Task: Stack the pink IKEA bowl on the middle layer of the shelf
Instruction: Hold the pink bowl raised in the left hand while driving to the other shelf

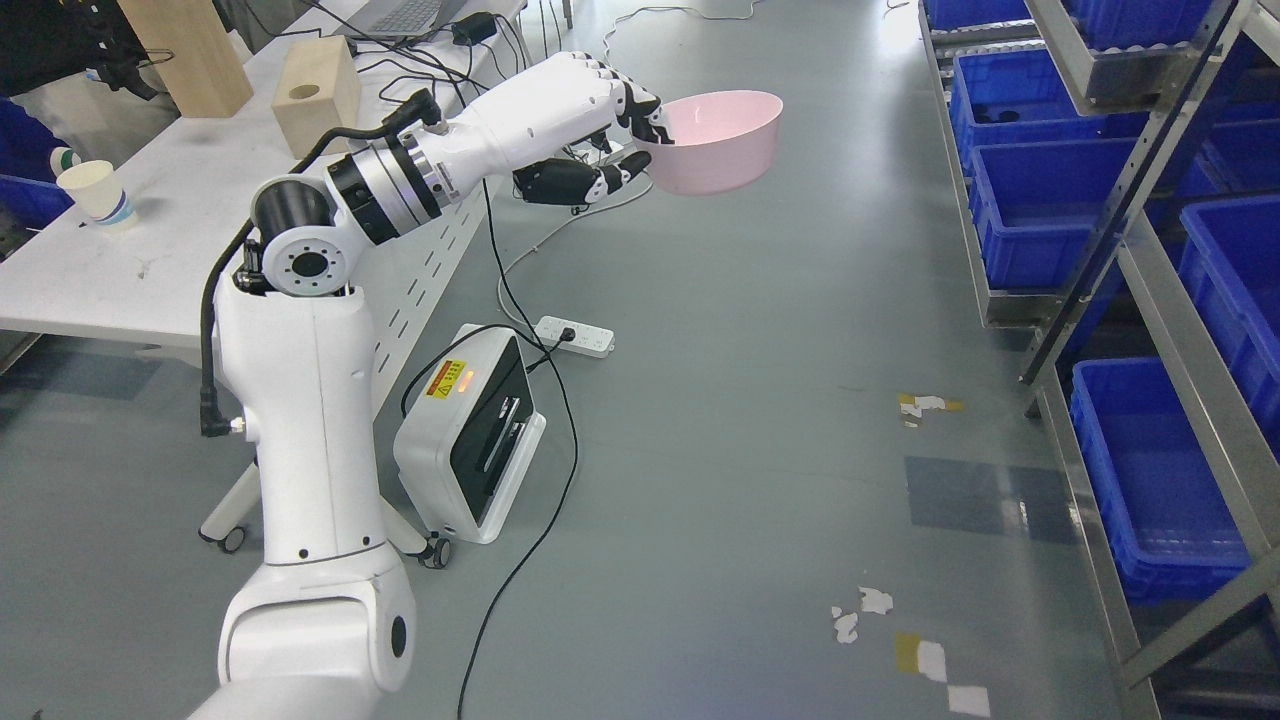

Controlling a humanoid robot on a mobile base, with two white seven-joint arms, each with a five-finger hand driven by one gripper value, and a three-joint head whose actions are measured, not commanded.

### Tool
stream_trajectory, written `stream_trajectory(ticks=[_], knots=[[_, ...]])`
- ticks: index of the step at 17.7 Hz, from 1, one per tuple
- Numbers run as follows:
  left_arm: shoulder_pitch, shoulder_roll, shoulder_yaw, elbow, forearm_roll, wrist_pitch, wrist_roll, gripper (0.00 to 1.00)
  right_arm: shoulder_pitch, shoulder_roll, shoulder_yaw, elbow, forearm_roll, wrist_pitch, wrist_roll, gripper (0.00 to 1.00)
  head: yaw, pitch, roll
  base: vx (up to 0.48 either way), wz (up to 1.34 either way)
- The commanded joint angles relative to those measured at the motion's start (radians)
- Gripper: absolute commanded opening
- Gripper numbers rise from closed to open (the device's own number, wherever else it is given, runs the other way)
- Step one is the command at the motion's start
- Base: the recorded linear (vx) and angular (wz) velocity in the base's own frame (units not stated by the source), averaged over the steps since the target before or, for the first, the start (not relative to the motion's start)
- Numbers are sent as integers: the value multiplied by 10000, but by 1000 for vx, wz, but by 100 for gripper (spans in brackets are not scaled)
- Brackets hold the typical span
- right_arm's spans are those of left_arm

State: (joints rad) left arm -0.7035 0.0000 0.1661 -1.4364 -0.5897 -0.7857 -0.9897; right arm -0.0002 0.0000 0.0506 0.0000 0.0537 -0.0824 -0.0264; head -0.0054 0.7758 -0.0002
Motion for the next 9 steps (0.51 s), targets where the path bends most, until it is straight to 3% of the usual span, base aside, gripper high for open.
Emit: stream_trajectory(ticks=[1,9], knots=[[9,175,-35,6,-8,3,-12,0,232,-175,0,-175,0,-5,3,100,0,0,0,306,106],[9,175,-20,-10,-8,3,-12,1,232,-175,0,-175,0,-5,3,100,0,0,0,245,-71]])
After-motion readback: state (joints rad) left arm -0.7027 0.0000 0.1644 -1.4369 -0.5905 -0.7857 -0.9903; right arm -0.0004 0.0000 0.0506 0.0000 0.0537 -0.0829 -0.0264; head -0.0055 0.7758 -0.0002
